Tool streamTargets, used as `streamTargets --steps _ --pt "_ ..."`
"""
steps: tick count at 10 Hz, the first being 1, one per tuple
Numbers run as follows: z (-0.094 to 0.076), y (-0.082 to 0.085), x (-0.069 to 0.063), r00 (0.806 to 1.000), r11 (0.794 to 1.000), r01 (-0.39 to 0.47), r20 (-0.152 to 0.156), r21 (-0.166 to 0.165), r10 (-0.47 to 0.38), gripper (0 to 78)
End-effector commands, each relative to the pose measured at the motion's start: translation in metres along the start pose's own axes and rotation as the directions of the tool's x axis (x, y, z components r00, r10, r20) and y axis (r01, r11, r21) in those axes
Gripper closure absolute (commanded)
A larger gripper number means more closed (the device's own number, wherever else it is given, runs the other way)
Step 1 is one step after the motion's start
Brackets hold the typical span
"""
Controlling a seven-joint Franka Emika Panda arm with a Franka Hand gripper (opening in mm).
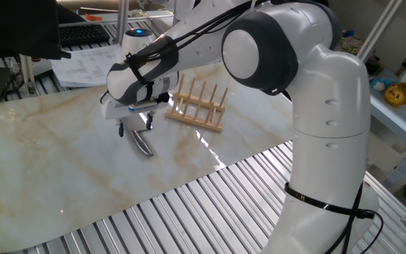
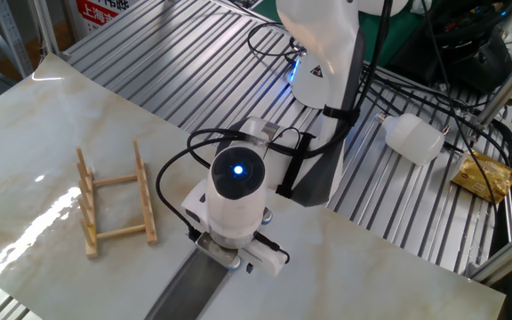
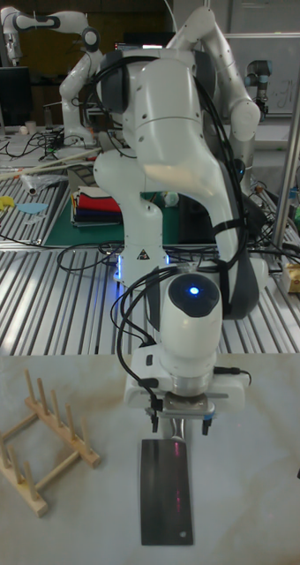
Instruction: Put the knife on the knife rack
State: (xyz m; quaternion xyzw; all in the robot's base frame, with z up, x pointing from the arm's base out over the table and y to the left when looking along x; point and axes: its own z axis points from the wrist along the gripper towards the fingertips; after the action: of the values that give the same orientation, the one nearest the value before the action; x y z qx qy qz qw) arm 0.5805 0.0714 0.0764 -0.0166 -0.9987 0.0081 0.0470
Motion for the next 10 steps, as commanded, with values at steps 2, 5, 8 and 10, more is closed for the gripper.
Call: streamTargets --steps 2,5,8,10 --pt "0.008 -0.004 0.003 1.0 1.0 0.008 0.0 -0.021 -0.008 0.2" --pt "0.012 -0.004 0.003 1.0 0.999 0.012 0.0 -0.03 -0.012 0.2" --pt "0.014 -0.004 0.005 1.0 1.0 0.013 0.003 -0.021 -0.013 0.2" --pt "0.017 -0.004 0.005 1.0 1.0 0.015 0.003 -0.021 -0.015 0.2"
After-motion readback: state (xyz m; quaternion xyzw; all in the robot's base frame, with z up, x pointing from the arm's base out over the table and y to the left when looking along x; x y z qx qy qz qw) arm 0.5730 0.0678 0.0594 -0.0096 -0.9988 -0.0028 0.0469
